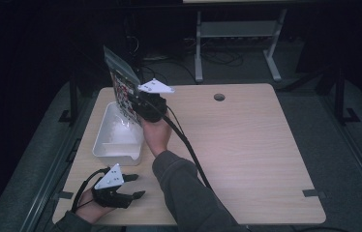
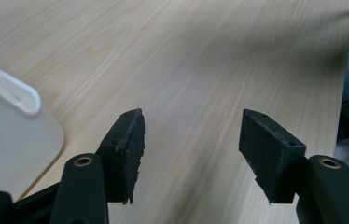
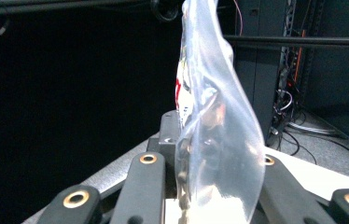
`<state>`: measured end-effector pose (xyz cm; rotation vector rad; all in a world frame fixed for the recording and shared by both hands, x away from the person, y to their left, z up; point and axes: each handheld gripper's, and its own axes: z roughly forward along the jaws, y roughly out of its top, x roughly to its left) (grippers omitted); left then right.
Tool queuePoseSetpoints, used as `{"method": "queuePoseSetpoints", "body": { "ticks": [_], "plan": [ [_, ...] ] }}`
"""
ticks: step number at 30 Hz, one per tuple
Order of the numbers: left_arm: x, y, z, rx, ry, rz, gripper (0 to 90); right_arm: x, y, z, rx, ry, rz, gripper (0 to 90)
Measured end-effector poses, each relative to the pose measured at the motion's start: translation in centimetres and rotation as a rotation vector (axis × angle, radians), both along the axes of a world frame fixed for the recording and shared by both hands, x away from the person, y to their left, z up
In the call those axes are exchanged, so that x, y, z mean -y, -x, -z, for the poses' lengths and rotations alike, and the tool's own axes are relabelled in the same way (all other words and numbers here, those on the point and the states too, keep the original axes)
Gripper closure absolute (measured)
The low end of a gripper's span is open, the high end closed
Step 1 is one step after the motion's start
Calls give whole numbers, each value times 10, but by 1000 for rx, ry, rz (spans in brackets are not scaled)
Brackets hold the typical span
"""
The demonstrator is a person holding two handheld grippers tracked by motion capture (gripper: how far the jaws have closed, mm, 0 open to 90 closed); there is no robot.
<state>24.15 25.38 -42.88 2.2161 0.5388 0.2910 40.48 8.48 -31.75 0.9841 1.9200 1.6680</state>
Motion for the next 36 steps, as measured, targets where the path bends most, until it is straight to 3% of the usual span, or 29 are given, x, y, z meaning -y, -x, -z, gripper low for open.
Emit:
{"method": "queuePoseSetpoints", "body": {
  "ticks": [14, 32, 36],
  "plan": [
    [-8, -3, 0, 6, -16, -20, 375, -27, -16, 21, -16, 15, 36, 751],
    [-10, -6, 3, -9, -17, -11, 377, -45, -25, 56, -80, 32, 48, 750],
    [-10, -6, 3, -10, -18, -9, 377, -45, -25, 60, -74, 34, 34, 742]
  ]
}}
